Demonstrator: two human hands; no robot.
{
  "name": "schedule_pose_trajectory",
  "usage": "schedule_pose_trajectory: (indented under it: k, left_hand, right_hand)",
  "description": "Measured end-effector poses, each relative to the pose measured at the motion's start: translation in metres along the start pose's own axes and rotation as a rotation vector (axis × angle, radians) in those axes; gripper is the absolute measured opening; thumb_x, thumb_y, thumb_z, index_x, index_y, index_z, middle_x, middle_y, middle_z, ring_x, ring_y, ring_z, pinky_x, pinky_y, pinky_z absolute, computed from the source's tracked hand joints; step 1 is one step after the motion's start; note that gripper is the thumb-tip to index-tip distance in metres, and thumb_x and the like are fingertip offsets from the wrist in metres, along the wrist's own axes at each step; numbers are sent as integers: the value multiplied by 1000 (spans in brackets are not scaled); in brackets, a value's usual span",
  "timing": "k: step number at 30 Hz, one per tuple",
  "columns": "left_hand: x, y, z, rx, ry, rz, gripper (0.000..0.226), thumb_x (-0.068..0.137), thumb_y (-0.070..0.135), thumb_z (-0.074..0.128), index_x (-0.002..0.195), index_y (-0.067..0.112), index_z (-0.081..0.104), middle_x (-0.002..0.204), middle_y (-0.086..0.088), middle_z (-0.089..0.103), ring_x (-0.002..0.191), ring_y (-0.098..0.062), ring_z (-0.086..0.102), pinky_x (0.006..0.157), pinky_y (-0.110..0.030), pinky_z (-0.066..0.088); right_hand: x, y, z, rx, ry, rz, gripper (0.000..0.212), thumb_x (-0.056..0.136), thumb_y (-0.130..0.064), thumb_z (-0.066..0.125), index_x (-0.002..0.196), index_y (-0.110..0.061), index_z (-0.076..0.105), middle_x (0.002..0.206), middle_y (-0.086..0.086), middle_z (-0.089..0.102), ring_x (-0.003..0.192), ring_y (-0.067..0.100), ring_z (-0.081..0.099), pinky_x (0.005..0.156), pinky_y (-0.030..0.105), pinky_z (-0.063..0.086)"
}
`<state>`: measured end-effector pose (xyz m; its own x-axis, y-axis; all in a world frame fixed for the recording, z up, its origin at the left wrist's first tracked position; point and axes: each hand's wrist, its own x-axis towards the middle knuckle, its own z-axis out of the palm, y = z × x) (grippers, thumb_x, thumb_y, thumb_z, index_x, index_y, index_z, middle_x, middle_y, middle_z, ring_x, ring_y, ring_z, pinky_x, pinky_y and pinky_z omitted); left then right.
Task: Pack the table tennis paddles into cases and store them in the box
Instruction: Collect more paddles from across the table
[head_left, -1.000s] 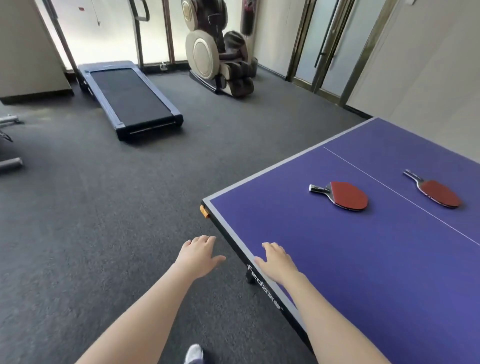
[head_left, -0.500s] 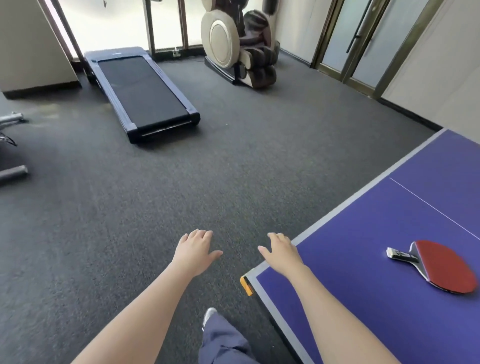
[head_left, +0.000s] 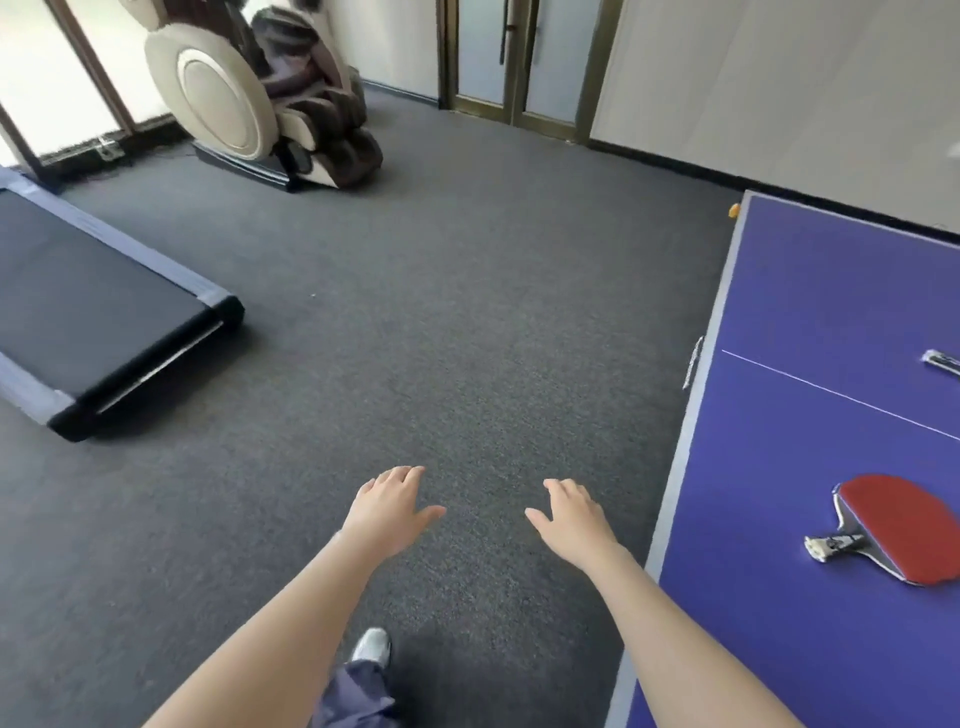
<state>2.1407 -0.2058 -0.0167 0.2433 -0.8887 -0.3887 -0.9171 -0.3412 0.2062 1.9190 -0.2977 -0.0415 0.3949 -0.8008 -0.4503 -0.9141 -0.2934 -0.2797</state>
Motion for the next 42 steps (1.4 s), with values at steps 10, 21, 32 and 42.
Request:
schedule_pose_trajectory:
  k: [10,21,32,42]
  left_hand:
    - [165,40,-62,104,-87,474,73,93,55,44,150,15,23,154,-3,29,142,-22,27,114,-35,25]
    - [269,212,-52,197,-201,902,70,94,53,43,151,19,19,154,0,29,143,-20,25,114,-34,22]
    - [361,405,-49,225,-257,1103,65,96,46,46,150,19,22,150,0,33,138,-19,32,111,-34,28]
    - [426,562,-36,172,-337,1248,61,95,38,52,147,16,30,146,-4,38,133,-25,37,106,-37,34]
  right_hand:
    - [23,12,-23,180,246,511,59,99,-43,39,146,-10,27,147,7,37,136,24,34,107,37,34]
    - [35,125,-44,411,557,1115,58,98,-44,41,143,-9,32,141,7,44,130,24,39,99,39,40]
    - [47,256,-64,702,676,1646,59,93,-40,54,138,-4,39,139,14,45,131,30,39,97,43,40]
    - [71,298,-59,785,705,1842,42,85,-38,66,108,-5,54,109,12,58,109,31,51,81,42,47]
